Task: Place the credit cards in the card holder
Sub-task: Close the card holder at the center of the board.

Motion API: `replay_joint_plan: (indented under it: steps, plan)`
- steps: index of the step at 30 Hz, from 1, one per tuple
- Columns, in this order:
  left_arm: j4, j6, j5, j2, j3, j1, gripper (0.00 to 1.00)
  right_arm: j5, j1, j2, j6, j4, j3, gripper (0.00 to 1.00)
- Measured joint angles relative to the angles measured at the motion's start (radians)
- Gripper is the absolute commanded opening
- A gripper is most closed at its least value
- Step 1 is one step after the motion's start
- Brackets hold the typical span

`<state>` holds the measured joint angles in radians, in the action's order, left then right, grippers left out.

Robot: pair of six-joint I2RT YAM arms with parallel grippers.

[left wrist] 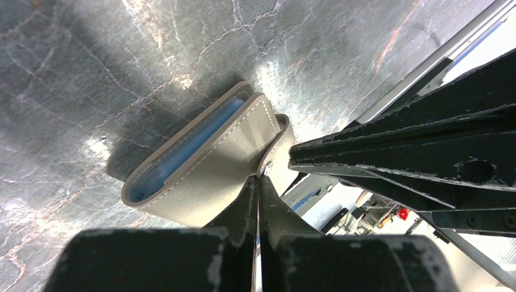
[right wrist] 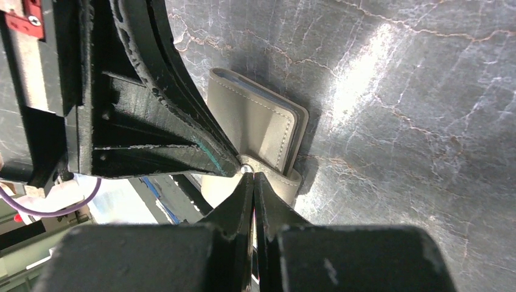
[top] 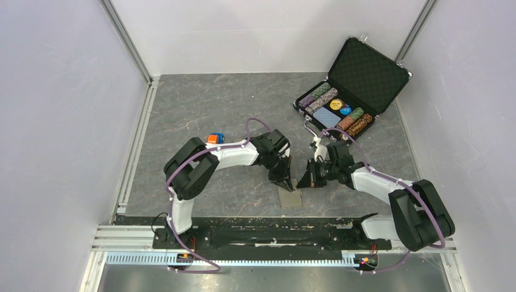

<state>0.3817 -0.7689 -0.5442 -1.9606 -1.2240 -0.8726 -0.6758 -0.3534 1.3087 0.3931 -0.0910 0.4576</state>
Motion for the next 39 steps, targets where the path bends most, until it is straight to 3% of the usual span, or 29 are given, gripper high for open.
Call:
replay_joint_plan:
  steps: [39]
  plan:
    - [0.206, 0.019, 0.101, 0.035, -0.042, -0.011, 0.02, -0.021, -0.028, 0.029, 0.020, 0.045, 0.000, 0.04]
